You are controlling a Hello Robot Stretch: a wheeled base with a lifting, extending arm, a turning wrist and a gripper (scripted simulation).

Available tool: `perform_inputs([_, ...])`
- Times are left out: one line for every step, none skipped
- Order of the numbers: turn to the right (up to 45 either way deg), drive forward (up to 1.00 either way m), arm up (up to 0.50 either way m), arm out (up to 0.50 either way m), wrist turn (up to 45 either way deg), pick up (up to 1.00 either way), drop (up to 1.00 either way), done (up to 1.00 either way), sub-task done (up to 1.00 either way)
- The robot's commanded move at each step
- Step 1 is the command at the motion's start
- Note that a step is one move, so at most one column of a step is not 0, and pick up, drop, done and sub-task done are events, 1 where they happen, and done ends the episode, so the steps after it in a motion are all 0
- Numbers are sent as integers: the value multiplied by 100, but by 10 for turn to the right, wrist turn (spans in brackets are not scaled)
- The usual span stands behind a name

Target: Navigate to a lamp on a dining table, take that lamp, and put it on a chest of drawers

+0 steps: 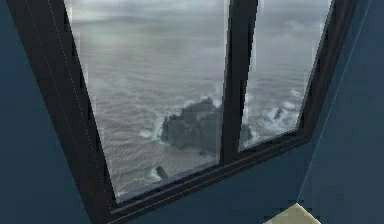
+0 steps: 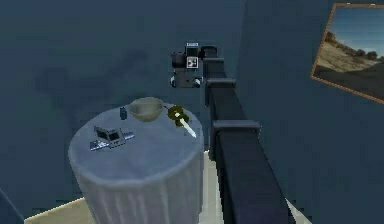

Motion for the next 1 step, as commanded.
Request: perform_inputs([0, 0, -26, 0, 0, 0, 0, 0, 0])
